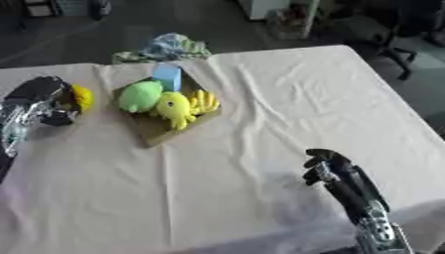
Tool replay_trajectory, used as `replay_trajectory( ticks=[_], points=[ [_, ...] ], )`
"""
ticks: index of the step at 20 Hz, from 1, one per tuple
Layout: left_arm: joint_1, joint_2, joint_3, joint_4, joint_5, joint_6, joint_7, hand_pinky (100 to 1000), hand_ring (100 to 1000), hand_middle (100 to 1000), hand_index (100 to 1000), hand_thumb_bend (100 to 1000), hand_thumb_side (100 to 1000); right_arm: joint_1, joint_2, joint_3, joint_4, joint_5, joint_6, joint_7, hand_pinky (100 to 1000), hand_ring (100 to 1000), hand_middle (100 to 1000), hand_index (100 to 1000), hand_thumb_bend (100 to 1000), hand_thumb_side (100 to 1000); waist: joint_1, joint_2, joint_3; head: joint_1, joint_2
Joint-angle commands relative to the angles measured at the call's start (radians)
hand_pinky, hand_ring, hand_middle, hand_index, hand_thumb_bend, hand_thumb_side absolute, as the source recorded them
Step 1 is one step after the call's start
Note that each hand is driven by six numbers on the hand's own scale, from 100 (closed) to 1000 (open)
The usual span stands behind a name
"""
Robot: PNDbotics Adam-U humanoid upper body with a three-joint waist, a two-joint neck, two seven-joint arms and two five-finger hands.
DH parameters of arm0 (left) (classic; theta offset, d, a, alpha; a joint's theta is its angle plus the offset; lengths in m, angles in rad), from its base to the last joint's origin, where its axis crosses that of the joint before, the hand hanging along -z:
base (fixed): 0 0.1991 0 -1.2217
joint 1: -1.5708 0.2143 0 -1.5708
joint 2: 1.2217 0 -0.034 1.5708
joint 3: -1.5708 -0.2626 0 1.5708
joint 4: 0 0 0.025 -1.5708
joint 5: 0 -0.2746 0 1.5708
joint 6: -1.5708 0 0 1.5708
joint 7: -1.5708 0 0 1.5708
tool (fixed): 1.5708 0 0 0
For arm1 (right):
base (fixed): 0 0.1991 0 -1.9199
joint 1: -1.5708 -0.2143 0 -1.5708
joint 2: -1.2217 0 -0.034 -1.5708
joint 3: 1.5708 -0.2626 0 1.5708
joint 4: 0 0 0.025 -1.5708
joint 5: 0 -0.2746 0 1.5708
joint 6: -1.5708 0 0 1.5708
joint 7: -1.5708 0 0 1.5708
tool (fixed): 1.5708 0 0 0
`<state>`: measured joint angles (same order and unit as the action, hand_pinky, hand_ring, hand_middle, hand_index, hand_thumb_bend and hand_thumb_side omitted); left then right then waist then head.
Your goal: Pick up objects on the table and place them in the box.
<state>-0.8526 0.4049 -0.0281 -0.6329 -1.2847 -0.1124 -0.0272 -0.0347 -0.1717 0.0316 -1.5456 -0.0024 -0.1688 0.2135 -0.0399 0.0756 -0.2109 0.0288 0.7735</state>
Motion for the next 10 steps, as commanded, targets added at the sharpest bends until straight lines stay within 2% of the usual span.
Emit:
replay_trajectory(
  ticks=[1, 4, 8, 10],
  points=[
    [-0.023, 0.023, 0.004, -0.033, 0.014, 0.001, 0.05, 496, 344, 322, 493, 100, 244, -0.01, -0.01, -0.002, -0.013, -0.004, 0.0, 0.001, 508, 530, 552, 753, 100, 592, -0.011, 0.001, 0.001, -0.001, -0.004],
    [-0.027, 0.032, -0.001, -0.052, 0.036, -0.002, 0.079, 492, 338, 313, 487, 100, 245, -0.011, -0.011, -0.003, -0.013, -0.003, -0.001, 0.0, 508, 529, 552, 753, 100, 589, -0.01, 0.0, 0.003, -0.002, -0.004],
    [-0.041, 0.062, -0.009, -0.116, 0.081, -0.015, 0.069, 477, 316, 283, 459, 100, 247, -0.011, -0.015, -0.006, -0.012, -0.001, -0.001, -0.003, 508, 529, 552, 753, 100, 591, -0.006, 0.001, 0.007, -0.004, -0.004],
    [-0.049, 0.079, -0.015, -0.145, 0.1, -0.022, 0.046, 510, 350, 319, 500, 100, 245, -0.012, -0.015, -0.007, -0.013, 0.0, -0.001, -0.003, 508, 529, 552, 753, 100, 590, -0.003, 0.001, 0.01, -0.007, -0.004]
  ],
)
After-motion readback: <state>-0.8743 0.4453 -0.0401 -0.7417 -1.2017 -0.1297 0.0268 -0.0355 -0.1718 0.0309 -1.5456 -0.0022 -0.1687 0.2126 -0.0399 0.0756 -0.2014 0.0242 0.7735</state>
